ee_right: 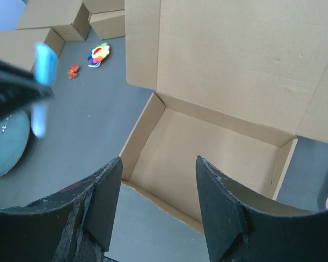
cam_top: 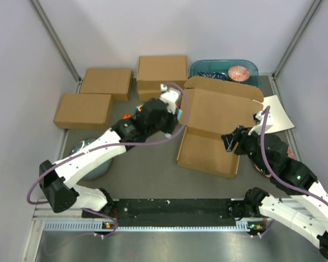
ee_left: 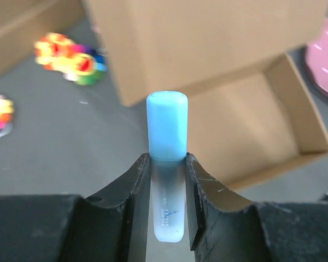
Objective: Fold the paper box
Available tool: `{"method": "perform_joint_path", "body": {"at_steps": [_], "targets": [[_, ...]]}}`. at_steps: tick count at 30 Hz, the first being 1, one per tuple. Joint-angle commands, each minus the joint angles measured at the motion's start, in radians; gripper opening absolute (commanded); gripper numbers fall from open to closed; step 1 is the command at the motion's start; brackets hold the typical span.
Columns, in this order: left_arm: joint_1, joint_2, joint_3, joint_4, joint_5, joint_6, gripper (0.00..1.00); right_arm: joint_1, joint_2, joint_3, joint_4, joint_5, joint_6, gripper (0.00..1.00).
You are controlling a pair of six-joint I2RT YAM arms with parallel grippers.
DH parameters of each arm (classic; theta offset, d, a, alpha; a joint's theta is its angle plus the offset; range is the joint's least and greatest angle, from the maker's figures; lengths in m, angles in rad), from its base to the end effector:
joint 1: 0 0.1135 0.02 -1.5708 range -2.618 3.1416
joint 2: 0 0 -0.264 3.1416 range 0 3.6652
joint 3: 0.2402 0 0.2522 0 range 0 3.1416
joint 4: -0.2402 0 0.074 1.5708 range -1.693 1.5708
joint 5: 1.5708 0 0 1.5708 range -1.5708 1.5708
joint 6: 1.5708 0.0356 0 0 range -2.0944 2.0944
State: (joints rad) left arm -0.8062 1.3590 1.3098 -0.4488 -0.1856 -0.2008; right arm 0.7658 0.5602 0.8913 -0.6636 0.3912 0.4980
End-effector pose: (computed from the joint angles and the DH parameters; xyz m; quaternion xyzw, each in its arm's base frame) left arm 0.2179 -0.2176 0.3674 0.2099 0.8311 -0.1758 0.4841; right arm 0.0884 0.0662 0.3553 0.0051 0.8068 0.2085 0.5528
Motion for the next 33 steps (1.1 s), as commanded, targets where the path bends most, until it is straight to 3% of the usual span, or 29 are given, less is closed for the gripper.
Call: {"method": "perform_joint_path", "body": {"at_steps": [1, 5, 13, 16, 18, 20, 24, 29, 33], "targets": [[-0.096, 0.066, -0.112, 0.111, 0.075, -0.12, 0.12, 0.009, 0.027, 0.058, 0.006, 0.028, -0.021, 0.57], [-0.137, 0.155, -0.112, 0.165, 0.117, -0.135, 0.12, 0.009, 0.033, 0.052, 0.001, 0.034, -0.013, 0.57], [-0.174, 0.38, 0.072, 0.188, 0.181, -0.112, 0.15, 0.009, 0.032, 0.026, -0.03, 0.047, 0.019, 0.57], [-0.191, 0.448, 0.126, 0.179, 0.181, -0.109, 0.24, 0.009, 0.032, 0.024, -0.039, 0.058, 0.024, 0.57], [-0.202, 0.468, 0.134, 0.18, 0.167, -0.107, 0.43, 0.009, 0.033, 0.024, -0.042, 0.066, 0.022, 0.57], [-0.203, 0.468, 0.123, 0.18, 0.149, -0.117, 0.55, 0.007, 0.038, 0.028, -0.044, 0.083, 0.017, 0.57], [-0.202, 0.392, 0.049, 0.188, 0.055, -0.124, 0.65, 0.009, 0.049, 0.035, -0.059, 0.119, 0.001, 0.59], [-0.177, 0.287, -0.094, 0.182, -0.107, -0.123, 0.68, 0.007, 0.052, 0.005, -0.071, 0.166, -0.001, 0.59], [-0.093, 0.189, -0.223, 0.197, -0.127, -0.178, 0.7, 0.007, 0.044, -0.031, -0.073, 0.153, 0.03, 0.59]]}}
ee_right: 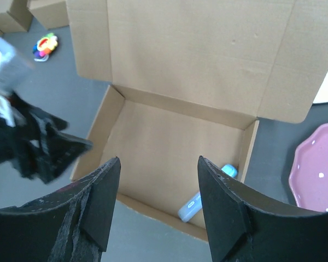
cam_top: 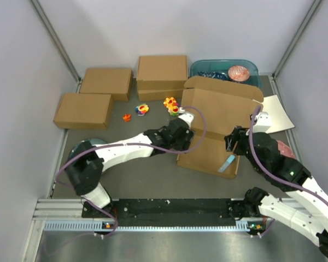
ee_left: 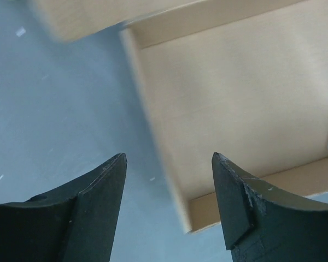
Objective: Fold the paper box
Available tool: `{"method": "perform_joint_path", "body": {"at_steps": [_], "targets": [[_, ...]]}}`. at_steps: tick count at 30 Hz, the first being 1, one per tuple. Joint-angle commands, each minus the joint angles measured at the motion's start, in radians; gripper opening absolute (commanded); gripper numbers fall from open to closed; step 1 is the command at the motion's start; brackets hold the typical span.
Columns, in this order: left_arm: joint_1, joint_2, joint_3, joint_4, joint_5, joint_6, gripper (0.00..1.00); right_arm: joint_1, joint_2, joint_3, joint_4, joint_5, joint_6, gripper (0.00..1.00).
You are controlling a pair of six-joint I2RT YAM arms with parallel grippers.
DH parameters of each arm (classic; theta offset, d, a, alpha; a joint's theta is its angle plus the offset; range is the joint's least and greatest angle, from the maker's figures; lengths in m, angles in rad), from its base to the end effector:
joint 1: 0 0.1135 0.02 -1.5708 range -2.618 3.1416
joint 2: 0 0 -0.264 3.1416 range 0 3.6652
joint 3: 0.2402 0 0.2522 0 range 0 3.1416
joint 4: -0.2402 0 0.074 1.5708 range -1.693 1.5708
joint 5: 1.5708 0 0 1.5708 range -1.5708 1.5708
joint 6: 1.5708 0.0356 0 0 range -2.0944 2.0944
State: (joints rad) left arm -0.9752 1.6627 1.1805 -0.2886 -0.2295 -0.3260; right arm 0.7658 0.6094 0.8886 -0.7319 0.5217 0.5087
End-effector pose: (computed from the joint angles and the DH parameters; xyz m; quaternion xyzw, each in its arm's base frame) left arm 0.2126 -0.2993 0.2402 0.2496 0.8814 -0.1504 0.3717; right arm 0.0965 0.0681 0.3439 0.0307 0.8299 0.1292 0.5420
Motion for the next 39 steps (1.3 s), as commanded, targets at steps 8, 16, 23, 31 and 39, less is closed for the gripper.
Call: {"method": "perform_joint_path", "body": {"at_steps": [8, 16, 23, 31, 39], "targets": [[0.214, -0.147, -0.211, 0.259, 0.291, 0.013, 0.7, 0.009, -0.002, -0.057, -0.003, -0.002, 0.059, 0.59], [0.221, -0.118, -0.208, 0.323, 0.344, -0.03, 0.7, 0.009, -0.033, -0.102, -0.003, -0.037, 0.091, 0.59], [0.21, -0.002, -0.193, 0.306, 0.375, -0.042, 0.66, 0.007, -0.039, -0.109, -0.001, -0.055, 0.1, 0.59], [0.164, 0.066, -0.157, 0.21, 0.277, -0.027, 0.52, 0.009, -0.049, -0.111, -0.001, -0.057, 0.096, 0.59], [0.161, -0.056, -0.211, 0.027, 0.069, 0.008, 0.25, 0.007, -0.06, -0.143, 0.006, -0.061, 0.105, 0.59]]}}
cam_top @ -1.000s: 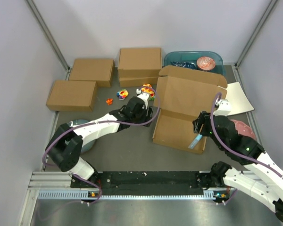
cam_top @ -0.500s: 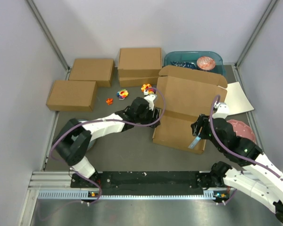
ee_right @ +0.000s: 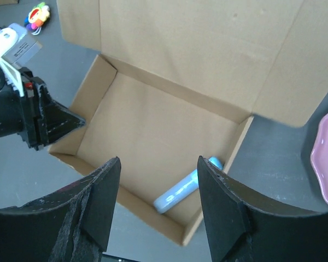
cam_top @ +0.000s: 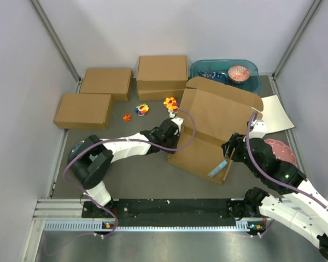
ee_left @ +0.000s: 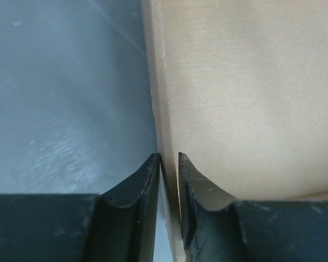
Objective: Fold the paper box
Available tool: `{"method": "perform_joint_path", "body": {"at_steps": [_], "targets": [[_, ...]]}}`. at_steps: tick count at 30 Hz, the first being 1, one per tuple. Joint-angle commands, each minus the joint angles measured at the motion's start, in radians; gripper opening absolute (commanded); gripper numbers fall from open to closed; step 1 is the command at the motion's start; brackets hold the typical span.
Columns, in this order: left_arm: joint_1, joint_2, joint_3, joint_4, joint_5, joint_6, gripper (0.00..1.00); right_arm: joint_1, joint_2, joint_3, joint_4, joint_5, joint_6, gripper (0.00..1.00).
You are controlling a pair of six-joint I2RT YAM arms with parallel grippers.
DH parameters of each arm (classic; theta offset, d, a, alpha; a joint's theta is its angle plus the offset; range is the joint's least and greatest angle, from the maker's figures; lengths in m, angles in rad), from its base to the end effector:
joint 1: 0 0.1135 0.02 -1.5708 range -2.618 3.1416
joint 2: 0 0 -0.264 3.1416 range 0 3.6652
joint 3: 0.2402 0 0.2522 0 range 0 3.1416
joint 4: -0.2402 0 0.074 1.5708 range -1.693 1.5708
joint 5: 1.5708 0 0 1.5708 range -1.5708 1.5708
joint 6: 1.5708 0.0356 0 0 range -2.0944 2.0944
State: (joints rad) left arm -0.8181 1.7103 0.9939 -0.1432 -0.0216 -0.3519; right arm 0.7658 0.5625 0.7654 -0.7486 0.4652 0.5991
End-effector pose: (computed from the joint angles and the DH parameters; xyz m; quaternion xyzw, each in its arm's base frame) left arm 0.2415 -0.2567 0.1763 0.2129 0.9129 -0.1838 0.2958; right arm 0.0939 0.0682 0.3075 0.0421 0.8545 0.1451 0.4970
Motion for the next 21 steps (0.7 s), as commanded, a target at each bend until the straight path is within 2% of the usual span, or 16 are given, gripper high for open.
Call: {"method": "perform_joint_path", "body": {"at_steps": [1, 8, 17, 21], "targets": [[0.004, -0.119, -0.046, -0.137, -0.158, 0.033, 0.24, 0.009, -0.013, -0.024, 0.028, -0.007, 0.014, 0.59], [-0.006, -0.268, -0.201, -0.202, -0.207, -0.088, 0.22, 0.009, -0.006, -0.058, 0.071, -0.016, 0.01, 0.59], [-0.058, -0.443, -0.429, -0.168, -0.259, -0.312, 0.14, 0.009, 0.034, -0.009, 0.086, -0.008, -0.021, 0.59], [-0.069, -0.512, -0.486, -0.16, -0.274, -0.371, 0.15, 0.009, 0.05, 0.023, 0.094, 0.004, -0.041, 0.59]]}}
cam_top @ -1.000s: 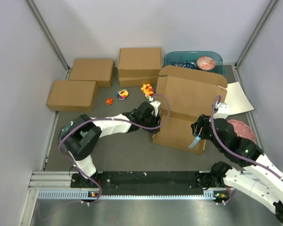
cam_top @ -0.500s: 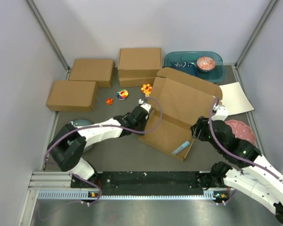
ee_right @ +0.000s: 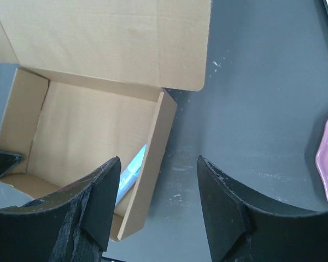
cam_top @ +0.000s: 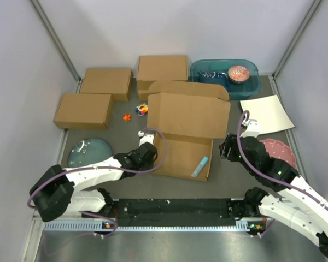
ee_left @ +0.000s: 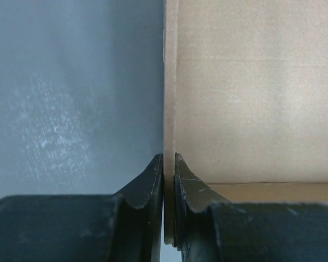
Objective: Fold the paper box
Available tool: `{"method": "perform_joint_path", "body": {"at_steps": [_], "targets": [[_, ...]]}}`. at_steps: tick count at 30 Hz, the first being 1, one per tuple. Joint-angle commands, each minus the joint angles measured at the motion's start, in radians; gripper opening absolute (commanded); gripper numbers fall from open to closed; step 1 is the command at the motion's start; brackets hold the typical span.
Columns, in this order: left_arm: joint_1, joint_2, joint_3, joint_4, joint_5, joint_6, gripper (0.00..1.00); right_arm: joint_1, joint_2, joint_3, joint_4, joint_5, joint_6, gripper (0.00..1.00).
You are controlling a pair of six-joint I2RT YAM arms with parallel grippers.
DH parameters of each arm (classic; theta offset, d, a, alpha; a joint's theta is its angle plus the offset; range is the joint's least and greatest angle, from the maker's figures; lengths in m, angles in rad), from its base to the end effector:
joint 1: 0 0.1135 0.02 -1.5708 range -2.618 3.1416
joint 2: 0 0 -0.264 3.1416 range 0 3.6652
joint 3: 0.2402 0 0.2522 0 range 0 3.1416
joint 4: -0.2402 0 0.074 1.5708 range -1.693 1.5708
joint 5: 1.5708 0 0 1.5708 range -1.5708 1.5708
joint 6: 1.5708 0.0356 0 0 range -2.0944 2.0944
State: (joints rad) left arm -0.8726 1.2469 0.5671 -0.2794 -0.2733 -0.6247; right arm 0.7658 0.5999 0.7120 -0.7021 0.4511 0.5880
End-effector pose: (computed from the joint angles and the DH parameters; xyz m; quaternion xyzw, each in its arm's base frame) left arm 0.1529 -0.1672 0.1678 0.0761 0.9425 -0.1078 0.3069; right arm 0.1022 0.0768 0.2906 0.0286 0.8658 0.1338 0.4814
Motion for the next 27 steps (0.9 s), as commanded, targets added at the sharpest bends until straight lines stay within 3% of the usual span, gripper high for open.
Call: {"method": "perform_joint_path", "body": {"at_steps": [1, 5, 9, 14, 16, 17, 18, 19, 20, 22, 27], "targets": [[-0.016, -0.07, -0.062, -0.024, -0.03, -0.098, 0.17, 0.007, 0.017, 0.083, 0.049, 0.023, -0.037, 0.59], [-0.014, -0.132, -0.044, -0.046, -0.067, -0.075, 0.27, 0.009, 0.049, 0.142, 0.05, 0.073, -0.083, 0.61], [-0.014, -0.197, 0.034, -0.115, -0.115, -0.047, 0.53, 0.007, 0.078, 0.193, 0.061, 0.133, -0.134, 0.64], [-0.016, -0.276, 0.157, -0.188, -0.184, -0.008, 0.7, -0.016, 0.132, 0.237, 0.119, 0.182, -0.168, 0.79], [-0.009, -0.334, 0.181, -0.17, -0.22, 0.031, 0.79, -0.101, 0.15, 0.224, 0.18, 0.143, -0.192, 0.81], [-0.005, -0.352, 0.189, -0.114, -0.245, 0.089, 0.83, -0.15, 0.158, 0.212, 0.203, 0.03, -0.192, 0.82], [0.041, -0.381, 0.191, -0.065, -0.218, 0.127, 0.85, -0.221, 0.164, 0.207, 0.24, -0.056, -0.186, 0.82], [0.081, -0.388, 0.197, -0.031, -0.172, 0.161, 0.86, -0.35, 0.185, 0.204, 0.251, -0.247, -0.174, 0.83], [0.127, -0.394, 0.22, 0.026, -0.044, 0.205, 0.87, -0.42, 0.199, 0.201, 0.266, -0.334, -0.143, 0.83], [0.272, -0.373, 0.241, 0.074, 0.07, 0.235, 0.88, -0.508, 0.225, 0.166, 0.347, -0.51, -0.111, 0.84], [0.52, -0.181, 0.404, 0.138, 0.475, 0.345, 0.89, -0.562, 0.27, 0.124, 0.499, -0.568, -0.065, 0.84]]}}
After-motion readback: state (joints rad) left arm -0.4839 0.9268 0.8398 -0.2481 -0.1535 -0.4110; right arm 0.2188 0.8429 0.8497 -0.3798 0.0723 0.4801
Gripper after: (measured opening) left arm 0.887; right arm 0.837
